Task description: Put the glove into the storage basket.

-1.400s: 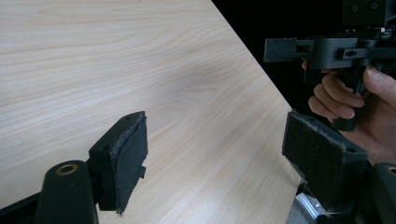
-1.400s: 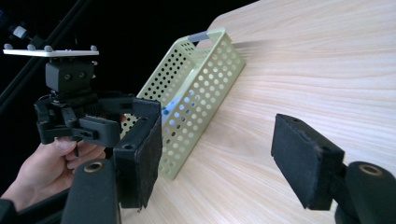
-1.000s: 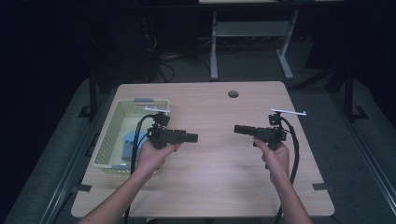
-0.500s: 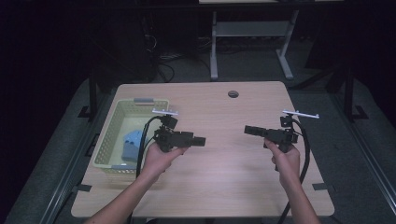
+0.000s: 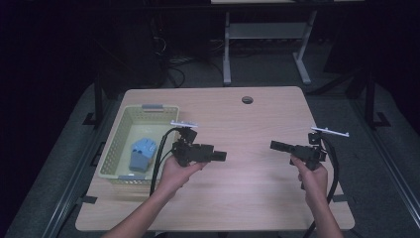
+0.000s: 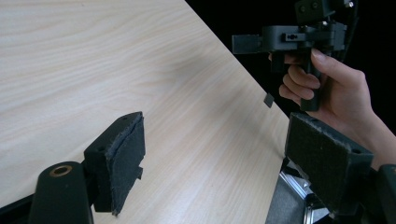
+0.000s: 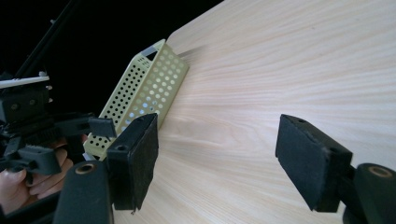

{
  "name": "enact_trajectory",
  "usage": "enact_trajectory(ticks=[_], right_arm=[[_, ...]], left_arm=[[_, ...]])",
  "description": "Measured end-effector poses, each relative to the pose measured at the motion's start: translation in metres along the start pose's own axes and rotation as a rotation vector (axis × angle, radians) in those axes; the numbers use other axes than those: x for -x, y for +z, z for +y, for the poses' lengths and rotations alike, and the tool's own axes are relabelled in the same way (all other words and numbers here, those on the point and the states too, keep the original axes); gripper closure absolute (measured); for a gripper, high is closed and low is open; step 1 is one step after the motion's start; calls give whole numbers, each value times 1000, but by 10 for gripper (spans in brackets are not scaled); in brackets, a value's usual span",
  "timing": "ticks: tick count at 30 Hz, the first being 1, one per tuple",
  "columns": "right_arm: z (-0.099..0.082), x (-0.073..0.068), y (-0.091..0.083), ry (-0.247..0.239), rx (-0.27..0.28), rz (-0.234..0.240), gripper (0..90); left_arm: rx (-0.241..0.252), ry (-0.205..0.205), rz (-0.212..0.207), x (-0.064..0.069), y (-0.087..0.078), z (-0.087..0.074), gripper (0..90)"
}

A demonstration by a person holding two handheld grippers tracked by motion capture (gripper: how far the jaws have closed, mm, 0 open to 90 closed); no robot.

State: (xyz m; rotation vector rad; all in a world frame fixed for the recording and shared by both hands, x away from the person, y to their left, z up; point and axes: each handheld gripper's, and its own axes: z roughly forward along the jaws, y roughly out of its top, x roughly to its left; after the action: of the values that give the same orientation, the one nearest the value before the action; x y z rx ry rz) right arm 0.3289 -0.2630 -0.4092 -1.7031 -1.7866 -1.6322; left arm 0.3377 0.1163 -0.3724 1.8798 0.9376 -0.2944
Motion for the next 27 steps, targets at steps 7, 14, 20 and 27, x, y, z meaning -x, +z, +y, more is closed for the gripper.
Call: enact_trajectory(ticks=[7, 14, 20, 27], right_arm=[[-6, 9, -5, 17, -1, -15, 290], [-14, 21, -14, 28, -3, -34, 291], [-22, 33, -20, 45, -5, -48, 289], [-28, 39, -26, 43, -5, -66, 290]], left_arm=[[-18, 14, -7, 4, 11, -10, 202], [-49, 43, -5, 4, 20, -22, 201], [-74, 57, -11, 6, 28, -34, 201], [-79, 69, -33, 13, 37, -44, 201]])
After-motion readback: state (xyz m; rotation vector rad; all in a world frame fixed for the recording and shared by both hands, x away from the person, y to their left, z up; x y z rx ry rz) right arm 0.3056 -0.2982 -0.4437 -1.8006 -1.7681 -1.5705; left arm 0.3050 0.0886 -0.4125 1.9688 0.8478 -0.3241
